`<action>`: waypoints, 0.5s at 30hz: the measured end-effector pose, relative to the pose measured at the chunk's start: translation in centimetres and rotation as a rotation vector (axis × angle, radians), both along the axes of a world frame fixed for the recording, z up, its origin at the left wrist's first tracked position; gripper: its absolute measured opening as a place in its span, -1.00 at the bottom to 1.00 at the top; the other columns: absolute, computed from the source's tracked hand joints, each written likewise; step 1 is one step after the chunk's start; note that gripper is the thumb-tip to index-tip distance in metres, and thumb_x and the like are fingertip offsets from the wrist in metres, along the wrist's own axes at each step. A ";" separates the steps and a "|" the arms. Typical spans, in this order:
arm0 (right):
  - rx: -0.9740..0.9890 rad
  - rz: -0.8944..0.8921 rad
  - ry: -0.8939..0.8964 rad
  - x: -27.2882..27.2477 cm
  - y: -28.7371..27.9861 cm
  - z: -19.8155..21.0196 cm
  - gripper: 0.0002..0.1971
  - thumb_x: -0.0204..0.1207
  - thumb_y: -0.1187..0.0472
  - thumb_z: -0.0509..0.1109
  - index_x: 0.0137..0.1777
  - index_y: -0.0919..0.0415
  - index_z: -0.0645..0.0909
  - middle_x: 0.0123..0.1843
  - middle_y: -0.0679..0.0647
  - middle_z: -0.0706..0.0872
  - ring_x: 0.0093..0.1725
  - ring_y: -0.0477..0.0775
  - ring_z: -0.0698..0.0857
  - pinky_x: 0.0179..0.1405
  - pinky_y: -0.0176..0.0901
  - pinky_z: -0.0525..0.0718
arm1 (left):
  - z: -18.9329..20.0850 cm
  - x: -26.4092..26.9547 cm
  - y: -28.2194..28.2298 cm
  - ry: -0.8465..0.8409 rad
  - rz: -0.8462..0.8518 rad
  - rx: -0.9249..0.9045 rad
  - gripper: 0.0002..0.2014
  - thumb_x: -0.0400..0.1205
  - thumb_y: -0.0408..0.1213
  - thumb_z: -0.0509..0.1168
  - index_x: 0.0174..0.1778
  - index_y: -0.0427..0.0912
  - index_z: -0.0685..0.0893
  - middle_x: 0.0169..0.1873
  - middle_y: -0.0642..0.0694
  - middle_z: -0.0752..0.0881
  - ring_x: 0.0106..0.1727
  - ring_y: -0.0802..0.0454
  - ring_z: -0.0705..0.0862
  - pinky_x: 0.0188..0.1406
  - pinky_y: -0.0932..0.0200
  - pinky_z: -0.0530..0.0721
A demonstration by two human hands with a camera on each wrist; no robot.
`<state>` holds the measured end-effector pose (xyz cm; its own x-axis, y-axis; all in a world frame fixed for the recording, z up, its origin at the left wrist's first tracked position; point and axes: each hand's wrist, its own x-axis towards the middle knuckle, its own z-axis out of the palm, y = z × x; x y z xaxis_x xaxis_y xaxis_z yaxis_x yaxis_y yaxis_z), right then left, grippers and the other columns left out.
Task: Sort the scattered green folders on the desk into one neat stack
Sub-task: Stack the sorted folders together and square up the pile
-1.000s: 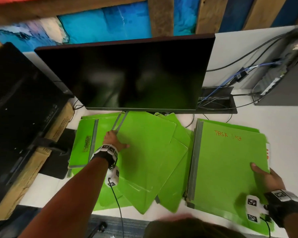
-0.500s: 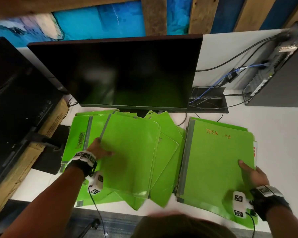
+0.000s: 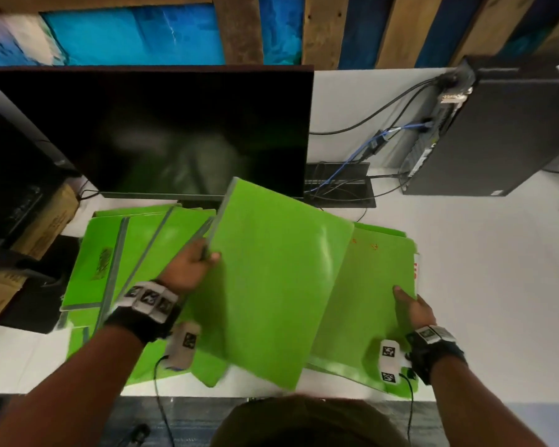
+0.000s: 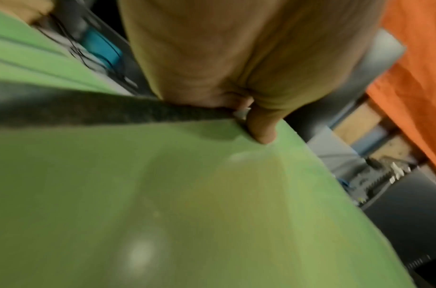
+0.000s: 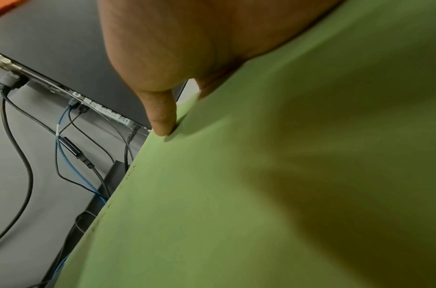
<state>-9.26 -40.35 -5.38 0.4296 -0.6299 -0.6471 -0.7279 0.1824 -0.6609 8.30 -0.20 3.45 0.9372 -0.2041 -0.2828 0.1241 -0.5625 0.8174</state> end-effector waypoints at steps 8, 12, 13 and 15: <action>-0.057 0.088 0.124 0.5 -0.2 -0.2 -0.19 0.51 -0.39 0.12 0.46 0.30 0.50 0.44 0.35 0.56 0.37 0.34 0.57 0.34 0.03 0.46 | -6.1 -0.8 -14.3 0.189 -0.094 0.219 -0.45 0.70 -0.19 0.23 0.59 -0.28 0.31 0.55 -0.23 0.42 0.52 -0.17 0.44 0.39 0.13 0.40; -0.055 0.070 0.117 0.7 -0.4 -0.3 -0.22 0.54 -0.36 0.12 0.39 0.34 0.56 0.37 0.36 0.61 0.30 0.34 0.61 0.20 -0.02 0.48 | -7.2 -1.3 -16.9 0.224 -0.055 0.248 -0.45 0.67 -0.19 0.29 0.57 -0.24 0.36 0.50 -0.22 0.49 0.48 -0.20 0.50 0.38 0.06 0.46; -0.050 0.062 0.118 0.6 -0.4 -0.5 -0.23 0.52 -0.37 0.15 0.39 0.32 0.57 0.35 0.34 0.63 0.27 0.34 0.63 0.19 -0.02 0.50 | -7.4 -1.4 -17.4 0.220 -0.024 0.237 -0.45 0.65 -0.21 0.32 0.55 -0.24 0.39 0.47 -0.22 0.53 0.45 -0.20 0.52 0.37 0.05 0.48; -0.055 0.061 0.096 0.5 -0.3 -0.7 -0.31 0.49 -0.31 0.27 0.37 0.25 0.60 0.31 0.30 0.67 0.23 0.34 0.66 0.20 0.00 0.55 | -7.6 -1.5 -18.1 0.182 0.014 0.223 -0.47 0.62 -0.26 0.36 0.50 -0.30 0.45 0.42 -0.24 0.57 0.41 -0.20 0.56 0.33 0.06 0.50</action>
<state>-8.76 -40.62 -6.07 0.4061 -0.6400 -0.6523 -0.7971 0.1009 -0.5953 6.78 -18.26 -4.17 0.8691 -0.1057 -0.4832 0.2665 -0.7230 0.6374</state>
